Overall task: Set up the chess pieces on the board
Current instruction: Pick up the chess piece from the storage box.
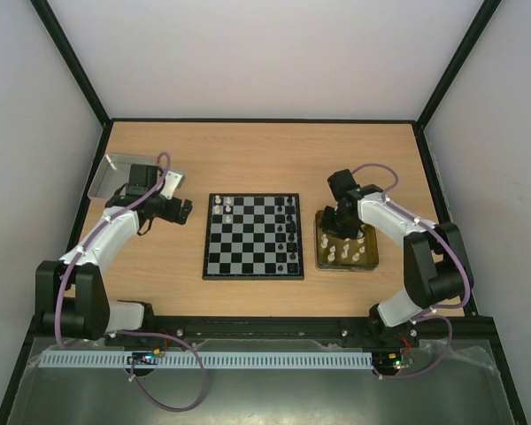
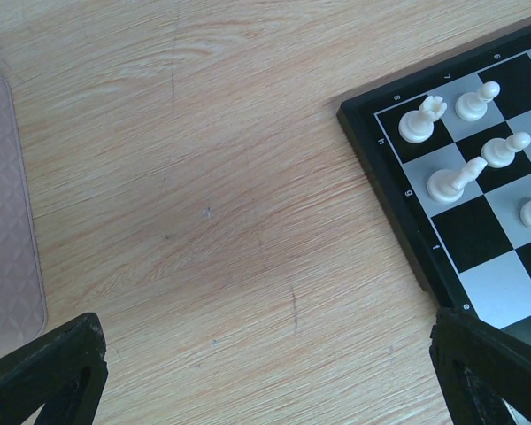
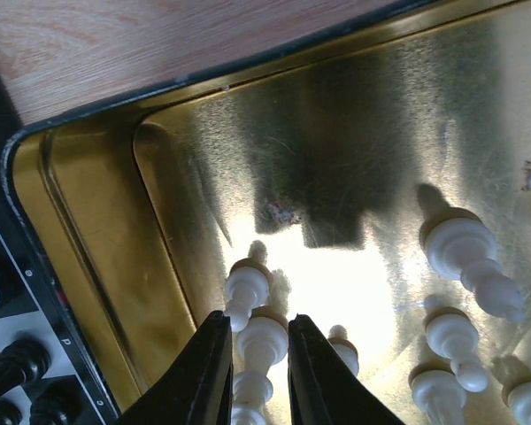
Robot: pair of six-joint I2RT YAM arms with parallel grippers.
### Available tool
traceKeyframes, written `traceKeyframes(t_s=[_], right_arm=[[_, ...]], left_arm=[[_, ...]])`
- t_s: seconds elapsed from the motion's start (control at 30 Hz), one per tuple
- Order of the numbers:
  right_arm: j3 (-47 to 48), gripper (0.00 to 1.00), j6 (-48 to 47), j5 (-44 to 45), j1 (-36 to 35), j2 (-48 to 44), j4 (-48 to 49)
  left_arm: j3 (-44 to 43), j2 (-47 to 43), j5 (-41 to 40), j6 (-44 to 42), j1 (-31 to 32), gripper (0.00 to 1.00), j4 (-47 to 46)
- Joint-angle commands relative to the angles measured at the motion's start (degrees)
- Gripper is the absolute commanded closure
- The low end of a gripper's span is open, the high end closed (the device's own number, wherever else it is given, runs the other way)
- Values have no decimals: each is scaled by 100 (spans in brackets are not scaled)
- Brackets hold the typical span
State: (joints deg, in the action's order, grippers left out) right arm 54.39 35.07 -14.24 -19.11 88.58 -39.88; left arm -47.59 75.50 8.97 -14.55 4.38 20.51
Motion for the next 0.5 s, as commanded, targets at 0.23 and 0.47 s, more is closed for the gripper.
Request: traceKeyframes(t_s=[0.23,0.47], right_arm=[[62,82,-34,-97,-148,298,212],[94,86,-18,-13,-210,445,261]], left_arm=[[-31,57,-53,-26,40,0,42],[-23,43,-57,-31,45,0,36]])
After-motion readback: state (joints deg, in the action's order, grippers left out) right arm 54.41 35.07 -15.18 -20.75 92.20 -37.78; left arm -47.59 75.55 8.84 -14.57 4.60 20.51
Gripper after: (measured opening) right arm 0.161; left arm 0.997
